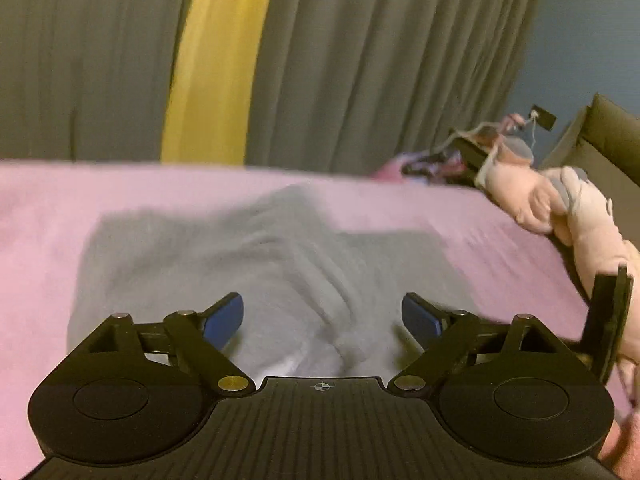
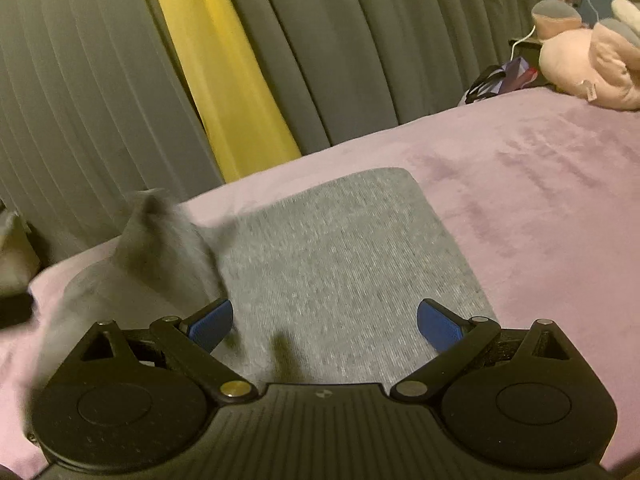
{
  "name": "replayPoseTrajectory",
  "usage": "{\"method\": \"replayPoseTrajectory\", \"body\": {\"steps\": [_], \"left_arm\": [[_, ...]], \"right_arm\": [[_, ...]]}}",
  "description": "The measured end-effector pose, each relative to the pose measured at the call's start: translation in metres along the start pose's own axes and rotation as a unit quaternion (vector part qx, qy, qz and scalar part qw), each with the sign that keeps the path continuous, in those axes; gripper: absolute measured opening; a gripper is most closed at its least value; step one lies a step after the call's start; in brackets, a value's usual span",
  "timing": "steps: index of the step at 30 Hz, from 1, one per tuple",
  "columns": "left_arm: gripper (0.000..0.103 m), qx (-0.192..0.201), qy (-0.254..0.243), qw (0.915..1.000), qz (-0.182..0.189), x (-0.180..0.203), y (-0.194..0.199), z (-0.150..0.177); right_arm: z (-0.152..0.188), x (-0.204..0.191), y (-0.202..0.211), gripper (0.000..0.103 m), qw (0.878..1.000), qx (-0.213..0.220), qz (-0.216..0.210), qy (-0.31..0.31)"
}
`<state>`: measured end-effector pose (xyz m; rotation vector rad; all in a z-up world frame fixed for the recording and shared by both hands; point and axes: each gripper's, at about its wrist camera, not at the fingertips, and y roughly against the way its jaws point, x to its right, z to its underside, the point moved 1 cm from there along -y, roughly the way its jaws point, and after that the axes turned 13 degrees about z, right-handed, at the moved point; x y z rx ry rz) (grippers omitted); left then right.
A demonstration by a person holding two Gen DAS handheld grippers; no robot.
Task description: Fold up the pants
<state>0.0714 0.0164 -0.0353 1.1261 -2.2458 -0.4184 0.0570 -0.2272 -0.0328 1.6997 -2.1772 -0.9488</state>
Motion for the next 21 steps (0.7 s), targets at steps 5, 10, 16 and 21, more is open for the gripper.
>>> {"method": "replayPoseTrajectory", "body": {"steps": [5, 10, 16, 21], "left_arm": [[0.096, 0.004, 0.087, 0.9926, -0.085, -0.041, 0.039, 0.002], [0.098, 0.044, 0.148, 0.9611, -0.229, -0.094, 0.093, 0.006], [0.098, 0.044, 0.285, 0.9307, -0.225, -0.143, 0.098, 0.025], [0.098, 0.037, 0.281, 0.9276, -0.244, -0.136, 0.085, 0.025]], "right_arm": [[-0.003, 0.006, -0.005, 0.099, 0.996, -0.047, -0.075, -0.029], [-0.001, 0.001, -0.028, 0.099, 0.972, -0.140, -0.170, -0.085], [-0.009, -0.001, -0.045, 0.099, 0.954, -0.180, -0.198, -0.136], [-0.016, -0.011, -0.069, 0.099, 0.941, -0.216, -0.225, -0.132]]}}
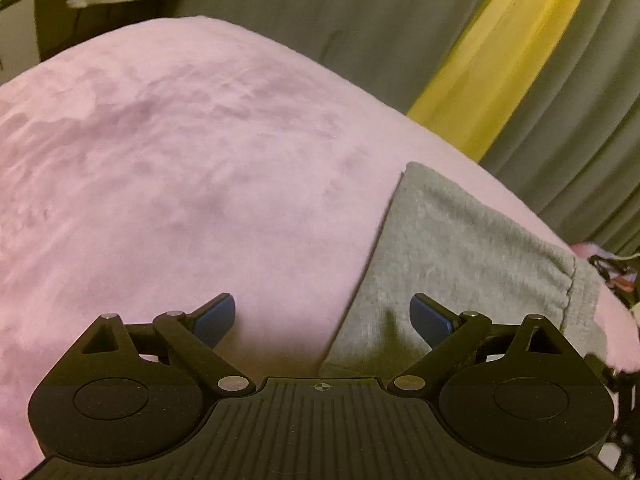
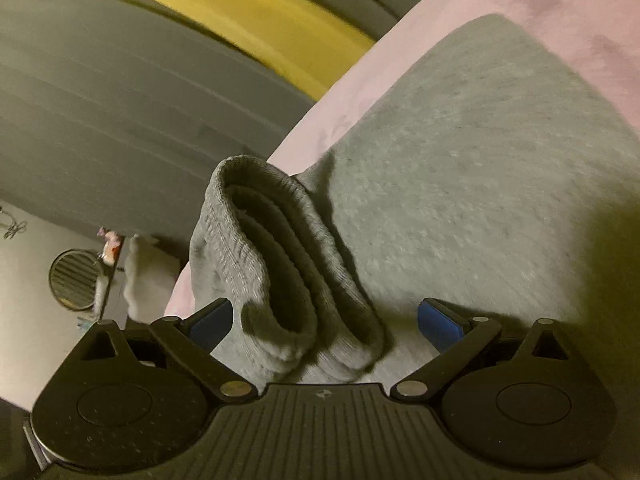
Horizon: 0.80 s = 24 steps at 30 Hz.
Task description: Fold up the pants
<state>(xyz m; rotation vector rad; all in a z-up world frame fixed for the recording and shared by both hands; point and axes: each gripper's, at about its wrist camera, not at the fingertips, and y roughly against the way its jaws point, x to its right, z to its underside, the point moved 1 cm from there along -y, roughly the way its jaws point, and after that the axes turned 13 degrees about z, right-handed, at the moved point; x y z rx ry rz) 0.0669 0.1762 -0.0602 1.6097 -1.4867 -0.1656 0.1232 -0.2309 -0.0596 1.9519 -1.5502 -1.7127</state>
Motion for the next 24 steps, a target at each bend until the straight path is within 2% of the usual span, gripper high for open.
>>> {"method": "replayPoseTrajectory", "body": {"steps": [4, 5, 9, 12, 13, 14, 15, 16, 18, 22, 24], "left_arm": [[0.097, -0.019, 0.017, 0.9997, 0.002, 0.002, -0.007, 0.006], [0.097, -0.018, 0.023, 0.9996, 0.001, 0.000, -0.010, 0.004], [0.097, -0.001, 0.016, 0.9999, -0.001, 0.003, -0.008, 0.006], [0.097, -0.003, 0.012, 0.9999, 0.011, 0.004, -0.010, 0.005], [0.097, -0.007, 0.015, 0.9998, 0.009, 0.004, -0.012, 0.005], [0.097, -0.009, 0.018, 0.9998, 0.008, 0.003, -0.013, 0.005], [0.097, -0.010, 0.021, 0.9997, 0.009, 0.002, -0.013, 0.005], [0.097, -0.009, 0.023, 0.9996, 0.010, 0.002, -0.013, 0.005], [0.097, -0.007, 0.024, 0.9996, 0.011, 0.003, -0.012, 0.005], [0.097, -0.010, 0.022, 0.9997, 0.010, 0.003, -0.014, 0.005], [0.097, -0.010, 0.023, 0.9997, 0.007, 0.003, -0.014, 0.005]], "right_arm": [[-0.013, -0.015, -0.015, 0.099, 0.999, -0.044, -0.026, 0.012], [-0.014, -0.022, -0.021, 0.099, 0.998, -0.056, -0.020, 0.020], [-0.014, -0.036, -0.035, 0.099, 0.996, -0.067, -0.005, 0.055], [-0.019, -0.032, -0.035, 0.099, 0.996, -0.075, -0.033, 0.033], [-0.018, -0.030, -0.032, 0.093, 0.996, -0.073, -0.044, 0.029], [-0.017, -0.029, -0.028, 0.069, 0.996, -0.067, -0.050, 0.032], [-0.016, -0.028, -0.024, 0.059, 0.996, -0.059, -0.054, 0.040], [-0.014, -0.026, -0.021, 0.056, 0.996, -0.056, -0.054, 0.043], [-0.013, -0.024, -0.024, 0.057, 0.995, -0.058, -0.062, 0.042], [-0.015, -0.027, -0.035, 0.089, 0.995, -0.073, -0.071, 0.023], [-0.013, -0.038, -0.039, 0.092, 0.995, -0.072, -0.065, 0.033]]}}
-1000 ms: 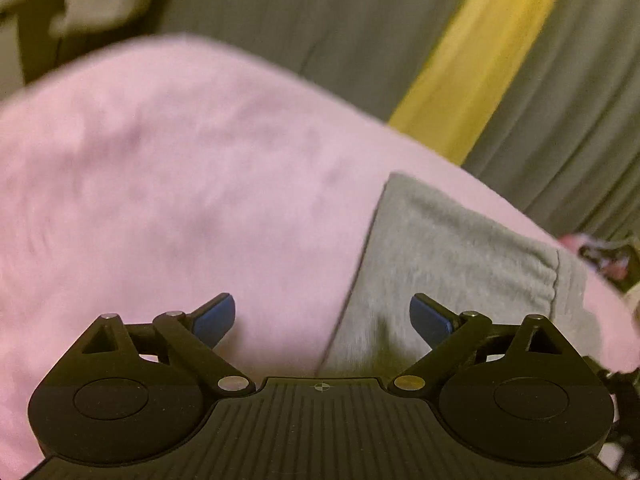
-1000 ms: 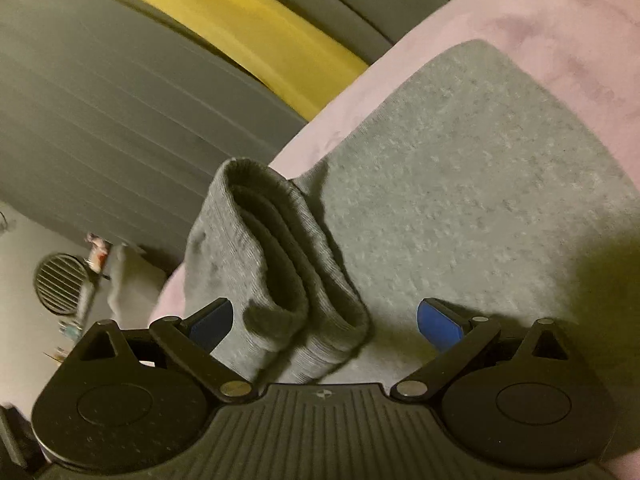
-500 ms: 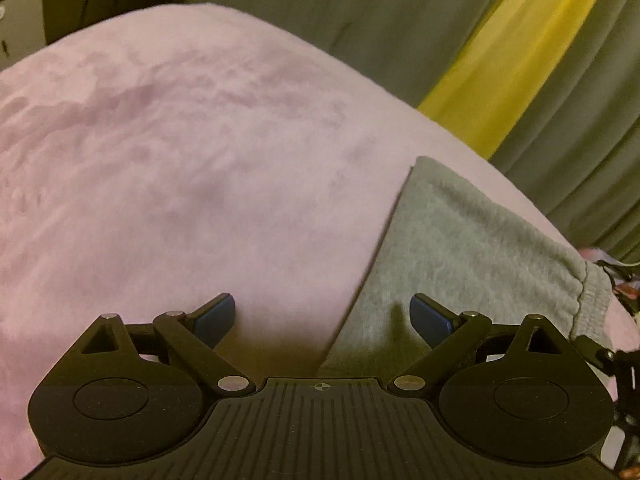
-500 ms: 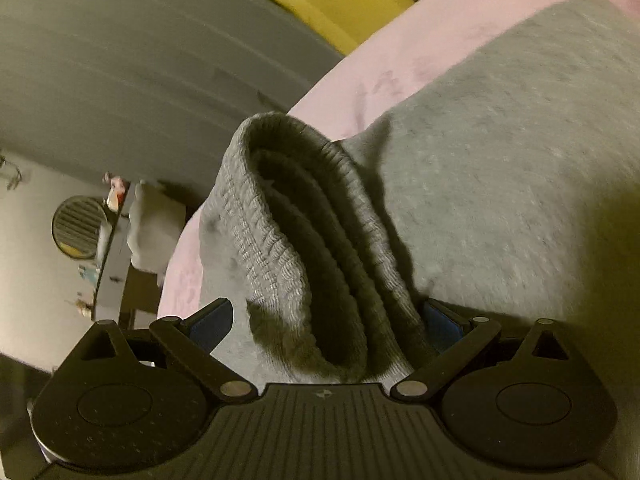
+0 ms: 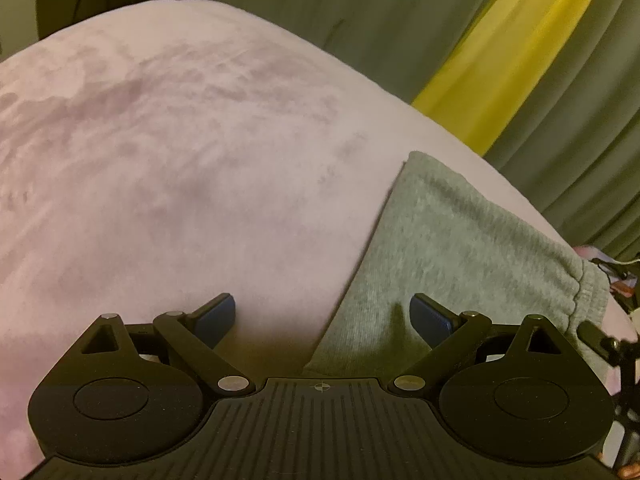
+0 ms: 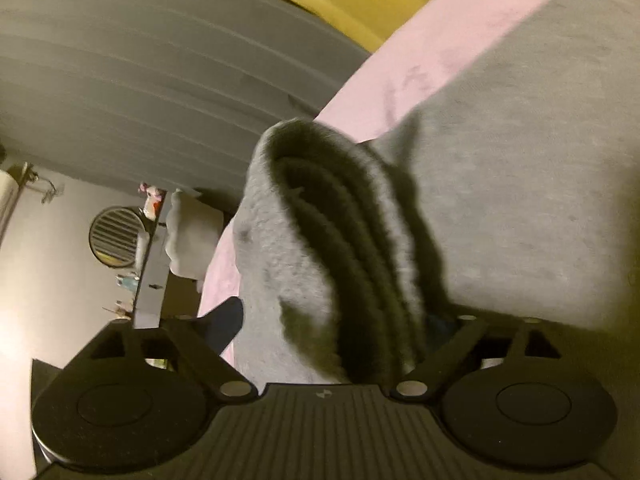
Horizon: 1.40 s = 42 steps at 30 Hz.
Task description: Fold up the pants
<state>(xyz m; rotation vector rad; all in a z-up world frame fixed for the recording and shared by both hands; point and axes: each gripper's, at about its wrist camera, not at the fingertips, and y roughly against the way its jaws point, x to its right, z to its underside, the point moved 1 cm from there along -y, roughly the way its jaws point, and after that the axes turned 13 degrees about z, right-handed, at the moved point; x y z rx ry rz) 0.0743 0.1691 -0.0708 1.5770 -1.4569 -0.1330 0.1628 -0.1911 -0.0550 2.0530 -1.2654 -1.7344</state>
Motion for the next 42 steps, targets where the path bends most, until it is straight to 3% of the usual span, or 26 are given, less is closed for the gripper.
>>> {"method": "replayPoseTrajectory", "body": {"steps": [3, 5, 8, 14, 15, 19, 26, 33, 35, 36, 38, 42], "left_arm": [[0.097, 0.003, 0.006, 1.0000, -0.003, -0.001, 0.002, 0.000], [0.097, 0.006, 0.009, 0.9999, -0.003, -0.002, 0.003, 0.000], [0.097, 0.009, 0.009, 0.9999, -0.002, -0.001, 0.005, 0.000], [0.097, 0.015, 0.011, 0.9998, 0.001, -0.002, 0.008, 0.000], [0.097, 0.017, 0.011, 0.9998, 0.002, -0.002, 0.010, 0.000], [0.097, 0.023, 0.015, 0.9996, 0.007, -0.004, 0.013, -0.001], [0.097, 0.019, 0.013, 0.9997, 0.005, -0.003, 0.011, -0.001], [0.097, 0.013, 0.002, 0.9999, 0.001, -0.001, 0.011, 0.000], [0.097, 0.009, -0.005, 0.9999, 0.004, 0.002, 0.011, 0.001], [0.097, 0.007, -0.009, 0.9999, 0.005, 0.003, 0.010, 0.001], [0.097, -0.003, -0.021, 0.9997, 0.009, 0.008, 0.009, 0.002], [0.098, 0.006, -0.057, 0.9979, 0.029, 0.029, 0.009, 0.009]], "right_arm": [[0.002, -0.023, -0.003, 0.086, 0.998, 0.012, 0.050, 0.019], [0.009, -0.040, 0.004, 0.044, 0.993, 0.039, 0.092, 0.064], [0.017, -0.061, 0.020, 0.040, 0.987, 0.069, 0.111, 0.096], [0.020, -0.104, 0.067, 0.038, 0.984, 0.133, 0.047, 0.109], [0.018, -0.109, 0.074, 0.038, 0.981, 0.164, 0.021, 0.098], [0.010, -0.105, 0.105, 0.038, 0.978, 0.194, 0.008, 0.075], [0.013, -0.059, 0.139, 0.038, 0.973, 0.222, 0.048, 0.035], [0.029, -0.007, 0.131, 0.040, 0.973, 0.217, 0.079, -0.018], [0.035, 0.004, 0.128, 0.054, 0.967, 0.224, 0.122, -0.017], [0.039, 0.008, 0.129, 0.054, 0.958, 0.238, 0.157, -0.015], [0.045, 0.015, 0.129, 0.066, 0.945, 0.252, 0.208, -0.011], [0.055, 0.015, 0.133, 0.068, 0.946, 0.268, 0.184, -0.004]]}}
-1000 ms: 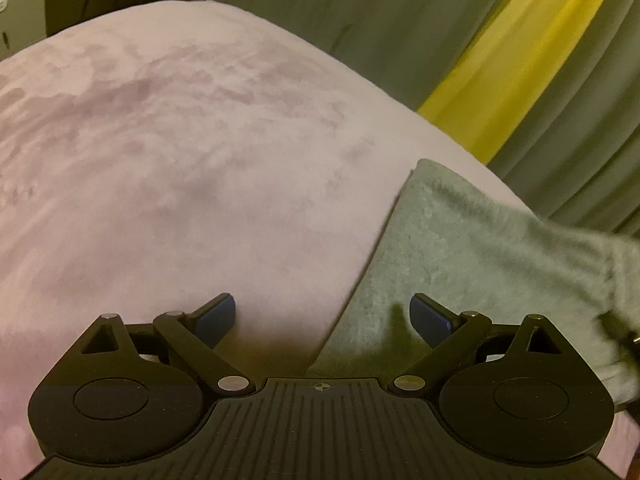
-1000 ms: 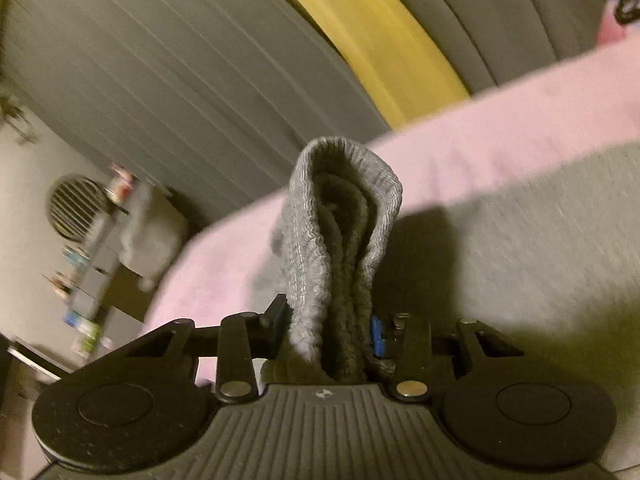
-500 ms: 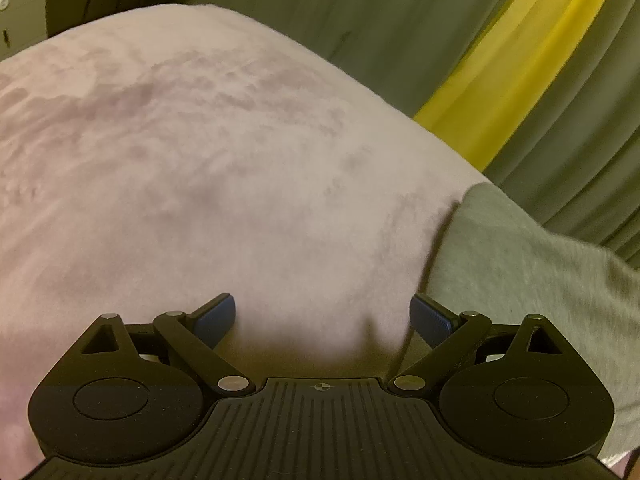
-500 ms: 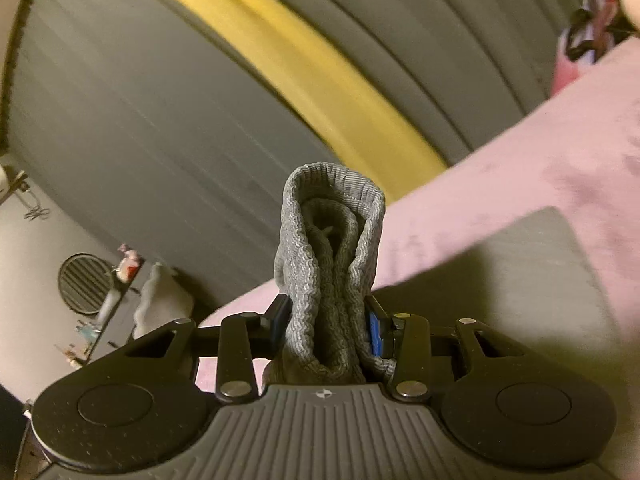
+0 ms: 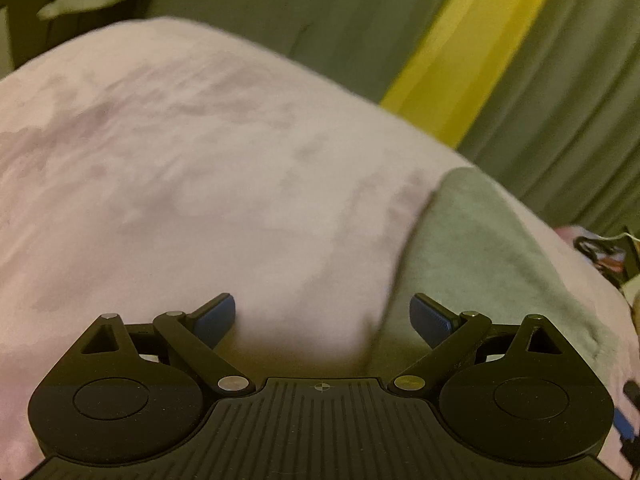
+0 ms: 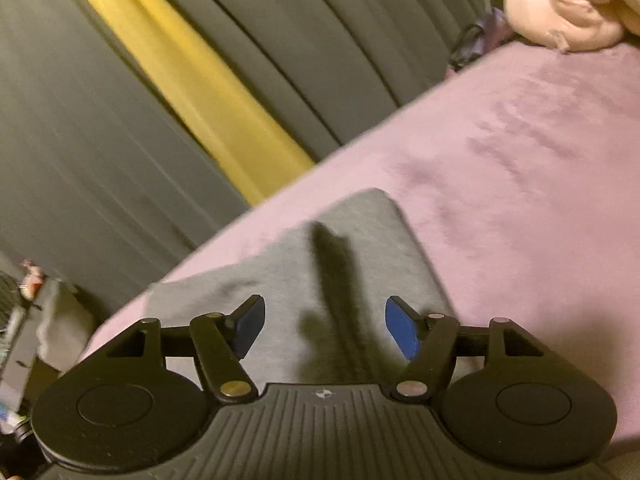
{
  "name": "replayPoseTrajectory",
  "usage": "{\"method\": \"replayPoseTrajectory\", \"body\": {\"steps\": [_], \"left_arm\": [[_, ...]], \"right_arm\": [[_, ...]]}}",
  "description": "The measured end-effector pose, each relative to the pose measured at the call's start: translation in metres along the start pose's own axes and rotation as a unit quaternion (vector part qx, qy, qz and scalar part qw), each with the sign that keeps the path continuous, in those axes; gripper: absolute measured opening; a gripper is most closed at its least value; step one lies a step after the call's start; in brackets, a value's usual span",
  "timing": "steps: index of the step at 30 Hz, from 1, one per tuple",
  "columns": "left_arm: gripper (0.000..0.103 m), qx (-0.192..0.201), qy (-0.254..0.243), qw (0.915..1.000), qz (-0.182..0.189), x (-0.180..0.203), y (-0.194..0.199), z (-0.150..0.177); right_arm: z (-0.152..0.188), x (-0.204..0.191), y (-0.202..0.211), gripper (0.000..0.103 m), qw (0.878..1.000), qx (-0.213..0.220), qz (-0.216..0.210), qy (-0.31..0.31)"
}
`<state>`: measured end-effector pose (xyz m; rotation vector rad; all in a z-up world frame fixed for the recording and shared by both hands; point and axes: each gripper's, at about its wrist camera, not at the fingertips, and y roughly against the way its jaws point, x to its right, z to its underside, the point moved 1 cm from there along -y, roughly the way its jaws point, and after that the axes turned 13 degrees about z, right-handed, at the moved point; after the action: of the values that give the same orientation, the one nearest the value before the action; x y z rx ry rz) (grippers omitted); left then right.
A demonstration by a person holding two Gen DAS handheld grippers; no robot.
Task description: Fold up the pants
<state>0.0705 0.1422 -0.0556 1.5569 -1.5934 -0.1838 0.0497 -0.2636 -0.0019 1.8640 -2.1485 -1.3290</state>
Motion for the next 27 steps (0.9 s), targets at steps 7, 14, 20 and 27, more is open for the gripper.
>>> {"method": "replayPoseTrajectory", "body": {"steps": [7, 14, 20, 27], "left_arm": [[0.098, 0.002, -0.159, 0.9871, 0.020, 0.062, -0.021, 0.027], [0.098, -0.100, -0.205, 0.9732, 0.031, 0.074, -0.063, 0.046], [0.102, -0.122, -0.203, 0.9709, 0.030, 0.074, -0.069, 0.054], [0.102, -0.119, -0.214, 0.9695, 0.021, 0.076, -0.062, 0.059]], "right_arm": [[0.037, -0.069, 0.010, 0.051, 0.973, 0.105, -0.045, 0.199], [0.072, -0.092, -0.038, 0.036, 0.942, 0.026, -0.003, 0.335], [0.070, -0.094, -0.039, 0.036, 0.939, 0.027, 0.000, 0.342], [0.078, -0.090, -0.021, 0.039, 0.930, 0.034, 0.011, 0.365]]}}
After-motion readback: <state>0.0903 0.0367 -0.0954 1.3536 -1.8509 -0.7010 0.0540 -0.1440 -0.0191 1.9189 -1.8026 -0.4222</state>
